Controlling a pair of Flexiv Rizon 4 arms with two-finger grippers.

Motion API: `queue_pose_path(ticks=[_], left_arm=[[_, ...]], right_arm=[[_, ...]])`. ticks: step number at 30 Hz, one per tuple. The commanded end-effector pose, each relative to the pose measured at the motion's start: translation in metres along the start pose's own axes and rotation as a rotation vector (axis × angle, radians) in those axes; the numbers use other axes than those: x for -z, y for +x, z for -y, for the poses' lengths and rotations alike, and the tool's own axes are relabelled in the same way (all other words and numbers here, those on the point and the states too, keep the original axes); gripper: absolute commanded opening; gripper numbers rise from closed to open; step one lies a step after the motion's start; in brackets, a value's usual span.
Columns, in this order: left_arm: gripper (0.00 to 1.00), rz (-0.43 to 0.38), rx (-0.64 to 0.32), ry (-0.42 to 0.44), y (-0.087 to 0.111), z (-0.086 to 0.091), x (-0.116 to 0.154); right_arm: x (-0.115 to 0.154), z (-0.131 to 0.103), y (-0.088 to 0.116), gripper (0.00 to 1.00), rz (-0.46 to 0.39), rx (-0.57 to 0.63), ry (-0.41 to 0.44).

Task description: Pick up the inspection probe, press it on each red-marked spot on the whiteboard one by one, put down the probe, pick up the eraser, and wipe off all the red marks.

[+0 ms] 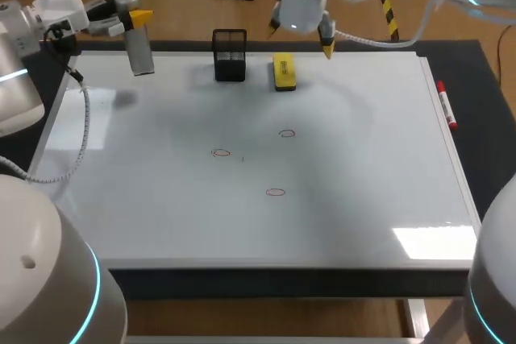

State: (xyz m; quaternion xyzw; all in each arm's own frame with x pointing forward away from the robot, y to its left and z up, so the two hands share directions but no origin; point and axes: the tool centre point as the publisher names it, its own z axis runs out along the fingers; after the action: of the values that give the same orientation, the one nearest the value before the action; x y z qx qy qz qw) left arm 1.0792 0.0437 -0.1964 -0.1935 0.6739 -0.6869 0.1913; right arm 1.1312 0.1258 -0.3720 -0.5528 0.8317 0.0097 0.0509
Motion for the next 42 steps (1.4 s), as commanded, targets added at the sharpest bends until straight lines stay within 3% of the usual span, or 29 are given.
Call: queue_pose_path(ticks=[1,16,37,38,39,41,42], left_arm=[[0.0,0.003,-0.001,0.0,0.0,0.001,0.0],[0.0,0.003,-0.001,0.0,0.0,0.001,0.0],[0.0,0.003,-0.001,0.0,0.0,0.001,0.0],[0.0,0.003,-0.001,0.0,0.0,0.001,0.0],[0.0,0.003,-0.001,0.0,0.0,0.001,0.0],[0.0,0.003,-0.001,0.0,0.0,0.001,0.0],[0.0,0.003,-0.001,0.0,0.0,0.001,0.0]], right_arm=[[-0.013,-0.002,-0.007,1.0,-0.058,0.083,-0.018],[-0.033,-0.023,-0.003,1.0,-0.016,0.355,-0.074],[-0.042,-0.03,-0.011,1.0,-0.073,0.418,-0.078],[-0.043,-0.03,-0.011,0.86,-0.074,0.416,-0.079],[-0.045,-0.029,-0.011,0.53,-0.076,0.415,-0.081],[-0.046,-0.029,-0.011,0.36,-0.072,0.418,-0.086],[-0.047,-0.029,-0.01,0.22,-0.07,0.419,-0.089]])
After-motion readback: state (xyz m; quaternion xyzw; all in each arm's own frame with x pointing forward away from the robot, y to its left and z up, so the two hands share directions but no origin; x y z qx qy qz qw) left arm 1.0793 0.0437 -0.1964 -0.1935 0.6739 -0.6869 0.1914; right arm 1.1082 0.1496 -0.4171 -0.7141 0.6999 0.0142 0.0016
